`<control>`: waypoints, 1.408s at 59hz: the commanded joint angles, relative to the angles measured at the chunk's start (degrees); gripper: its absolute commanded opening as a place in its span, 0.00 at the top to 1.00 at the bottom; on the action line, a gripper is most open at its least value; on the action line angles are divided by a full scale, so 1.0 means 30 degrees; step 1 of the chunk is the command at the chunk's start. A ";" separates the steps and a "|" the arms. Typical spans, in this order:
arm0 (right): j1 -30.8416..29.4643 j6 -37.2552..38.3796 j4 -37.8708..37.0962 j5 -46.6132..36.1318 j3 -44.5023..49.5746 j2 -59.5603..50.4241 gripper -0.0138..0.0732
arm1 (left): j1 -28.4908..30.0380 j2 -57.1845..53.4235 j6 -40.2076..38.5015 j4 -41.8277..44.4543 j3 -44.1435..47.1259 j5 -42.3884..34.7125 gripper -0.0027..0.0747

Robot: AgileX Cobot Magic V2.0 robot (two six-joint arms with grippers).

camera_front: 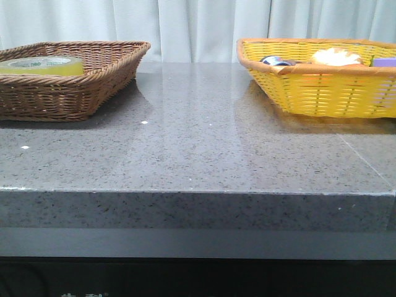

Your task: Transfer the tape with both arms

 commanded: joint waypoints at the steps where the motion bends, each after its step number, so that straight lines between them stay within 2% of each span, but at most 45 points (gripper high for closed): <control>1: -0.0149 -0.0120 0.0015 -0.1648 -0.0462 0.0046 0.92 | 0.0092 -0.0133 -0.0156 -0.0192 -0.0010 -0.1571 0.99; 14: -0.0149 -0.0120 0.0015 -0.1648 -0.0462 0.0046 0.92 | 0.0315 -0.2013 -0.0156 -0.0192 0.2693 -0.1620 0.99; 23: -0.0149 -0.0120 0.0015 -0.1627 -0.0462 0.0046 0.92 | 0.0348 -0.2337 -0.0156 -0.0192 0.4485 -0.2684 0.99; 50: -0.0149 -0.0120 0.0015 -0.1517 -0.0462 0.0046 0.92 | 0.0348 -0.2373 -0.0156 -0.0226 0.9485 -0.8823 0.99; 83: -0.0149 -0.0120 0.0015 -0.1502 -0.0462 0.0046 0.92 | 0.0348 -0.2373 -0.0156 -0.0226 0.9449 -0.8828 0.99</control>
